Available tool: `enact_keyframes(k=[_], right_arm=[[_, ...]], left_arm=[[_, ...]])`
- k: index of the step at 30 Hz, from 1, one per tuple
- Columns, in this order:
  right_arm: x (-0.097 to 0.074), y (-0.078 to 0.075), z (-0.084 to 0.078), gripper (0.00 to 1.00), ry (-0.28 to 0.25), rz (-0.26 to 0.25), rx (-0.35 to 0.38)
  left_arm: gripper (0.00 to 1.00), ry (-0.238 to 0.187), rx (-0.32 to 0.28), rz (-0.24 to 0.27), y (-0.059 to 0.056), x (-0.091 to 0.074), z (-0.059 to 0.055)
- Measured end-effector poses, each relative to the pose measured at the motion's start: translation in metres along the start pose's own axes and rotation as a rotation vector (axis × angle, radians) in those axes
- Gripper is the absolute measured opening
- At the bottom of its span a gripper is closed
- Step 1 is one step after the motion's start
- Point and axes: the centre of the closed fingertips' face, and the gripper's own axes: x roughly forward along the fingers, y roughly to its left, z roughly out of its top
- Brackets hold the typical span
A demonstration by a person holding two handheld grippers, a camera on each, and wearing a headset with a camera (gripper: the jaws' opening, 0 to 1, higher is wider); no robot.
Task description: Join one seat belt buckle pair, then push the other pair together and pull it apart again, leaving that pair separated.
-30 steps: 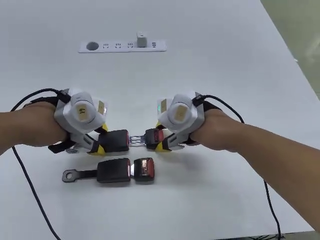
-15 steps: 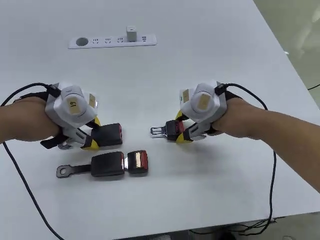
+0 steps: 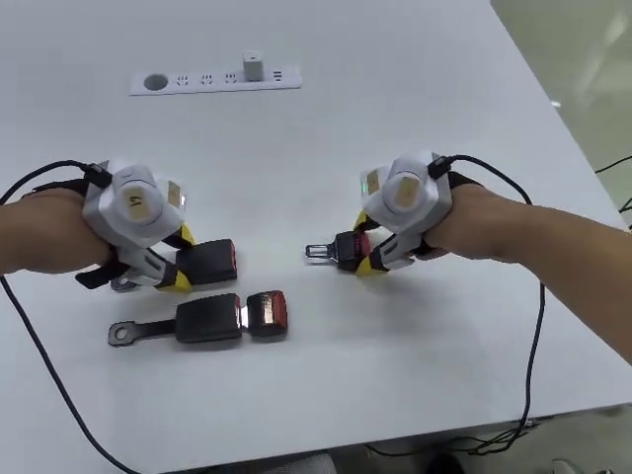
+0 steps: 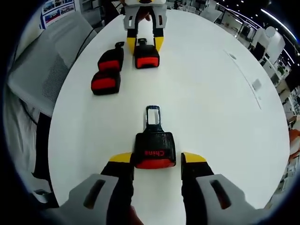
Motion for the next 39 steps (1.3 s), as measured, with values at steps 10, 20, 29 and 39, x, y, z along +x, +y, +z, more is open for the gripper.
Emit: enact_keyframes(k=[10, 20, 29, 39], right_arm=[[-0.034, 0.006, 0.018, 0.48, -0.097, -0.089, 0.138], [-0.047, 0.043, 0.037, 0.69, -0.227, -0.173, 0.292], [-0.062, 0.072, 0.039, 0.86, -0.330, -0.255, 0.438], [-0.081, 0.092, 0.029, 1.00, -0.399, -0.306, 0.538]], left_arm=[[0.39, -0.094, -0.061, 0.102, 0.003, -0.035, 0.001], [0.62, -0.346, -0.211, 0.248, -0.038, -0.089, 0.006], [0.73, -0.396, -0.354, 0.296, -0.080, -0.108, -0.028], [0.86, -0.449, -0.493, 0.329, -0.099, -0.116, -0.058]])
